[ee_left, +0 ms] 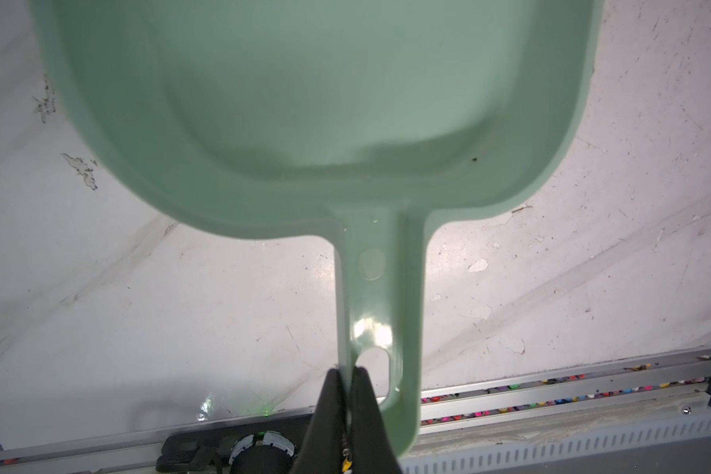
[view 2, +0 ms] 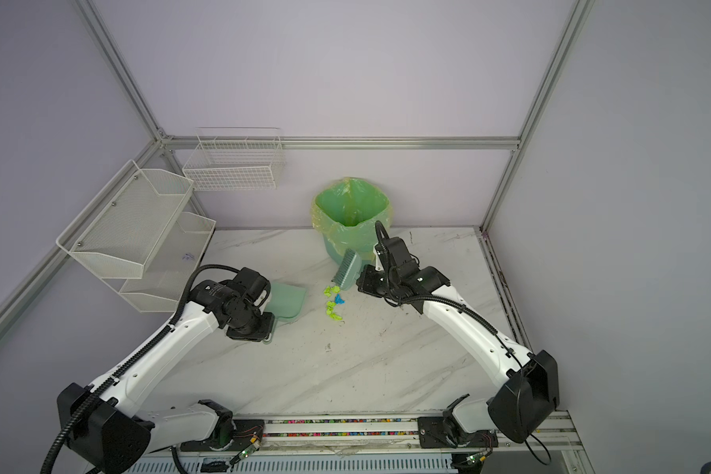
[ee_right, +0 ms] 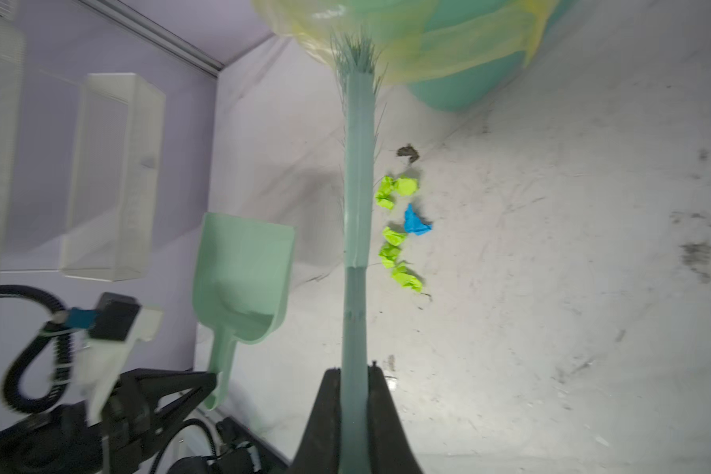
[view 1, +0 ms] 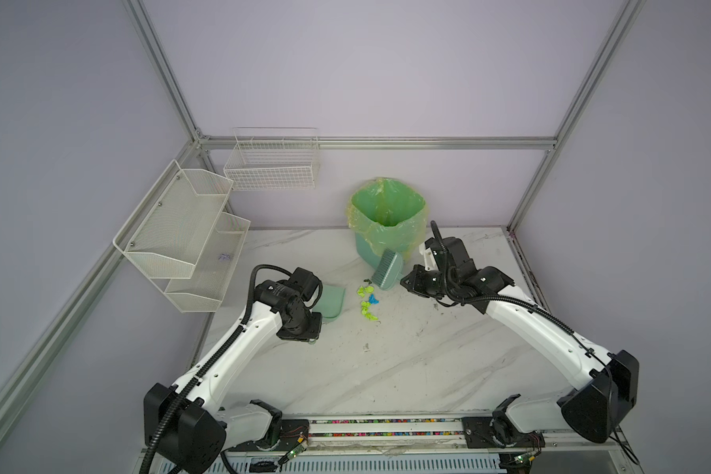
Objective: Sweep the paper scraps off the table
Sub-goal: 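Slide the dustpan beside the scraps with the left gripper while right brush follows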
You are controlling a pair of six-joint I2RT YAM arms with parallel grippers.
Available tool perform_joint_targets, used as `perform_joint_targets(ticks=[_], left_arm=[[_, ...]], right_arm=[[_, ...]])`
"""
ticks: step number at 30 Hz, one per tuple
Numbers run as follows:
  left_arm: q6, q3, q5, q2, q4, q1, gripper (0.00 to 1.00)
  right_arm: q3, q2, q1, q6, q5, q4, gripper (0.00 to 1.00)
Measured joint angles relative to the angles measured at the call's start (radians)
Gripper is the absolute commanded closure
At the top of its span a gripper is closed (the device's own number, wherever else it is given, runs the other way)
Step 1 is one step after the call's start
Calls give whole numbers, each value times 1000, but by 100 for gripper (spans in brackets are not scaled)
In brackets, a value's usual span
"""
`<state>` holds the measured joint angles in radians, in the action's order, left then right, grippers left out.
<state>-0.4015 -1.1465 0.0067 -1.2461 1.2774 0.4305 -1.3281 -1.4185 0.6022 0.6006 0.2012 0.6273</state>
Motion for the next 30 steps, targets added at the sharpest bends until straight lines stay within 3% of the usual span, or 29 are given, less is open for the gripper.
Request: perform_joint_targets(ticks=[7, 14, 21, 30], left_arm=[[-38, 48, 24, 27, 31, 79, 100], [-97, 106, 42, 28, 46, 177, 100], [-147, 134, 55, 18, 28, 260, 100], [-164, 168, 78, -51, -40, 294, 100]], right_arm=[[-116, -75, 0, -171, -172, 220, 100], [-158, -118, 0, -273, -274, 287, 100], [-158, -179, 22, -335, -277, 292, 100], [-202, -271, 111, -372, -297, 303, 100]])
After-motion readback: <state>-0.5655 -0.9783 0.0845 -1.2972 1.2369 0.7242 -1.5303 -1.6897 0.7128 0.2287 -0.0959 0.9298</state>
